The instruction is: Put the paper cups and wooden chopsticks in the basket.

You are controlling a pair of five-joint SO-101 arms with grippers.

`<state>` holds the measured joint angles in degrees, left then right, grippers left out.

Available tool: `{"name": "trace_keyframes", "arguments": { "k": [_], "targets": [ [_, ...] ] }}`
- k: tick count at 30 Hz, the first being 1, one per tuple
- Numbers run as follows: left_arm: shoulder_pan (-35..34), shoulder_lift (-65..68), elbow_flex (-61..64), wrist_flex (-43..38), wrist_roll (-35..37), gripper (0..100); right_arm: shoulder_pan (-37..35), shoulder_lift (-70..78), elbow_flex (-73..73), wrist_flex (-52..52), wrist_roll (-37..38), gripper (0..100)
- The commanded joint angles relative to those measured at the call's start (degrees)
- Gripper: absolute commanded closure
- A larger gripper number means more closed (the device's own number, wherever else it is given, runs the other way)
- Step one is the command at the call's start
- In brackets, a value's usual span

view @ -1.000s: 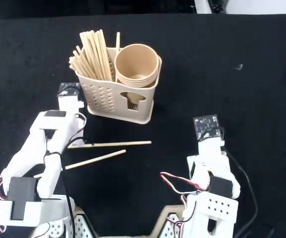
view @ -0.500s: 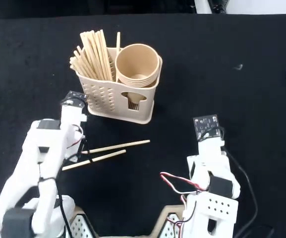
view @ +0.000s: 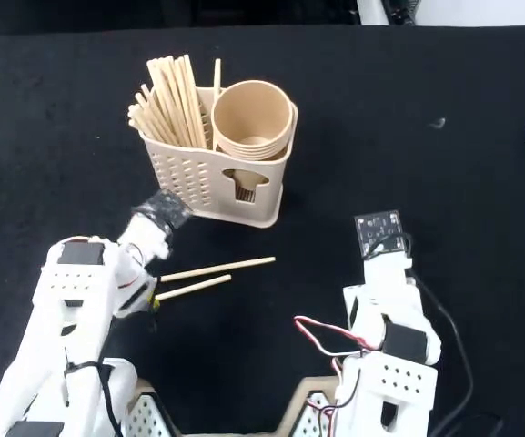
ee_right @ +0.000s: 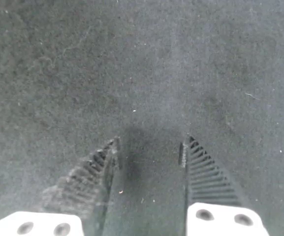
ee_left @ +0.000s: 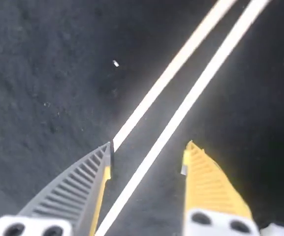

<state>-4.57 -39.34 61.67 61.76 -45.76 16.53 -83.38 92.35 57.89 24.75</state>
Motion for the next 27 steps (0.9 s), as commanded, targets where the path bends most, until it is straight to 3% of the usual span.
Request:
{"name": "trace_keyframes", "arguments": {
  "k": [1, 11, 18, 27],
  "targets": [
    [0.3, -0.9, -0.2, -1.8, -6.9, 75, 1.0, 0.0, -0.3, -1.1, 0.3, 79.9],
    [0.0, 6.1, -0.8, -3.3, -14.9, 75, 1.0, 0.0, -0.2, -1.1, 0.3, 80.0],
    [-2.0, 20.2, -7.8, -5.4, -14.9, 75, 1.0, 0.0, -0.2, -1.1, 0.3, 80.0],
    [-2.3, 21.3, -10.4, -5.4, -15.1, 75, 1.0, 0.0, -0.2, -1.1, 0.3, 80.0]
  ]
}}
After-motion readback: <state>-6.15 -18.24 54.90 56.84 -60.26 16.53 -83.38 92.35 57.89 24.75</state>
